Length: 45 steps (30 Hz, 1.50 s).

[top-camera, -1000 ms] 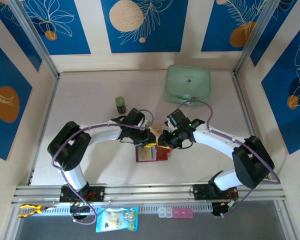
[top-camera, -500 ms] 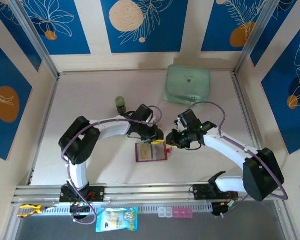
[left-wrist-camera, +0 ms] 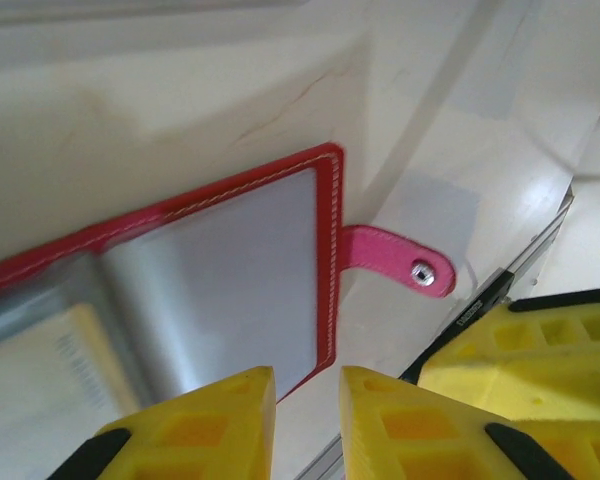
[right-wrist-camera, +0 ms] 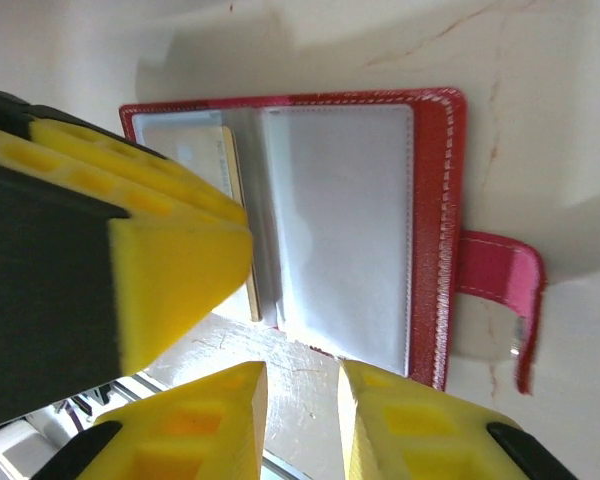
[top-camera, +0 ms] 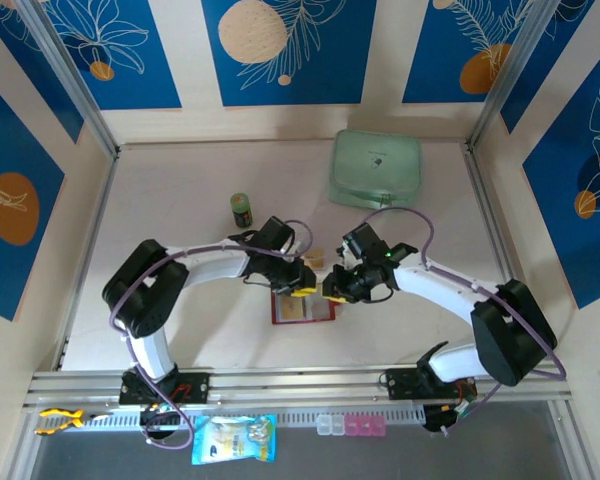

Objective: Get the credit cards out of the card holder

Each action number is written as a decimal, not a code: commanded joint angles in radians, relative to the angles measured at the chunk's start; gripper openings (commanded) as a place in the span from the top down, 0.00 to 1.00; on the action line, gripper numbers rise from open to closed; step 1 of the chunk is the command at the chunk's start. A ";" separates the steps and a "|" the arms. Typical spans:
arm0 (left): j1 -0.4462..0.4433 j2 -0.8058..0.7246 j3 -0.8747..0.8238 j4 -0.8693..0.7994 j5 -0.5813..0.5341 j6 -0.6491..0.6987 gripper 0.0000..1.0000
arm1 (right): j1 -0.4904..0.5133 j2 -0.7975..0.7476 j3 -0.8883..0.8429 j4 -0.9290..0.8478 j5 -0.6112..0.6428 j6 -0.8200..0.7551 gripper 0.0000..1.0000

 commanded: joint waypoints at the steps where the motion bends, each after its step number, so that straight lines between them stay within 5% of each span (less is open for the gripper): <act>1: 0.025 -0.074 -0.056 0.024 -0.011 -0.007 0.77 | 0.037 0.039 0.050 0.030 -0.010 0.019 0.74; 16: 0.105 -0.242 -0.289 0.076 -0.055 -0.027 0.81 | 0.131 0.212 0.138 0.083 0.024 0.011 0.76; 45: 0.128 -0.198 -0.359 0.135 -0.027 -0.048 0.89 | 0.147 0.332 0.182 0.130 0.001 -0.015 0.79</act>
